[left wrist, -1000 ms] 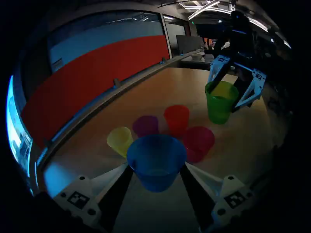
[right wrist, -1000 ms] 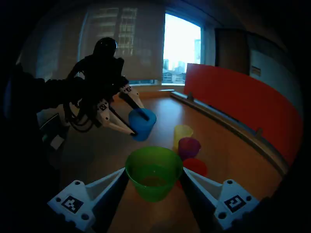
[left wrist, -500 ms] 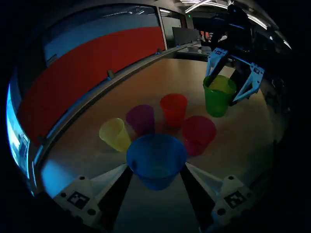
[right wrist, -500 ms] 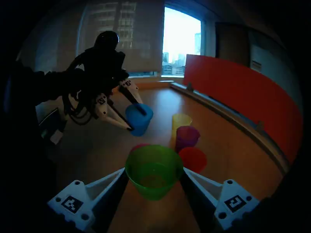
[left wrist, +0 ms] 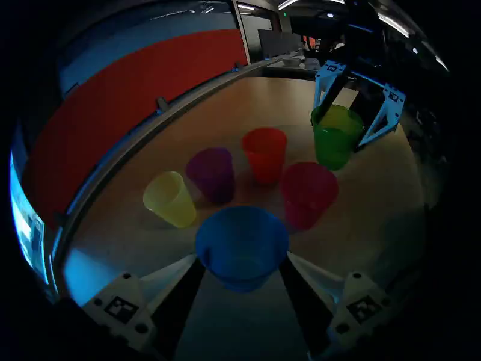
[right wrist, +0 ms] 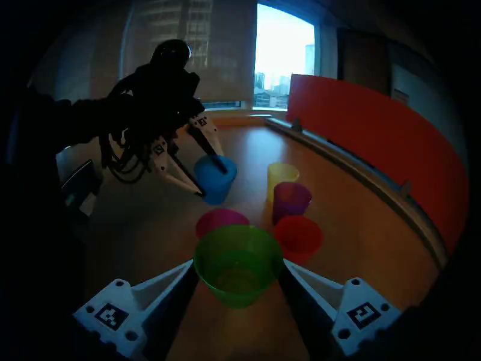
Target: Pour water
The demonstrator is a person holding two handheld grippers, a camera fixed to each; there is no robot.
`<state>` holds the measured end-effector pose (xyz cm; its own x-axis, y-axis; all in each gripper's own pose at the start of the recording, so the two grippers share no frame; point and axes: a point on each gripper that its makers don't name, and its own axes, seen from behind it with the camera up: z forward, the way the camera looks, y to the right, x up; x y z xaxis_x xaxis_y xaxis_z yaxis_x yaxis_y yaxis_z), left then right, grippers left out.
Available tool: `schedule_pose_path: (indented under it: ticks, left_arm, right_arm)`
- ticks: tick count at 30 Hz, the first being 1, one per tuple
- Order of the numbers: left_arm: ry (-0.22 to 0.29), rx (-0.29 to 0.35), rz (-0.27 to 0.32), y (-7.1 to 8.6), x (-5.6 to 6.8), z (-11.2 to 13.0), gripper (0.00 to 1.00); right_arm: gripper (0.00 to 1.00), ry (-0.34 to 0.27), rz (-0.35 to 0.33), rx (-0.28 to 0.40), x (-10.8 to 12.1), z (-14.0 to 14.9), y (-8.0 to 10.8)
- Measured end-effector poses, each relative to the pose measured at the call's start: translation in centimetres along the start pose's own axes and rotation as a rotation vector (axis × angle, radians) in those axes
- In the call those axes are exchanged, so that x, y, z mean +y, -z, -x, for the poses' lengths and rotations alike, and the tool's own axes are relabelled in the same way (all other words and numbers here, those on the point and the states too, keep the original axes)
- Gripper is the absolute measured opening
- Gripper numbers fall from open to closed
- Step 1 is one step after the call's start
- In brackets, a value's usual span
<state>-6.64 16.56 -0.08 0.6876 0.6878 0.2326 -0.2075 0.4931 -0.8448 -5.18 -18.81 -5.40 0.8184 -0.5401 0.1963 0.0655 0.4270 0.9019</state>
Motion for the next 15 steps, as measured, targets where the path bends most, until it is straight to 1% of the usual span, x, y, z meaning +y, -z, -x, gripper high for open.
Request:
schedule_pose_path:
  ticks: [5, 15]
  left_arm:
    - [-0.007, -0.013, 0.005, -0.5, 0.0, 0.4, 0.83]
    - [0.003, -0.021, 0.019, -1.4, 0.1, 0.9, 0.83]
  right_arm:
    - [0.91, 0.006, -0.003, -0.013, 0.2, 0.5, -0.2]
    - [0.91, 0.004, -0.015, -0.035, 0.3, 1.8, -0.9]
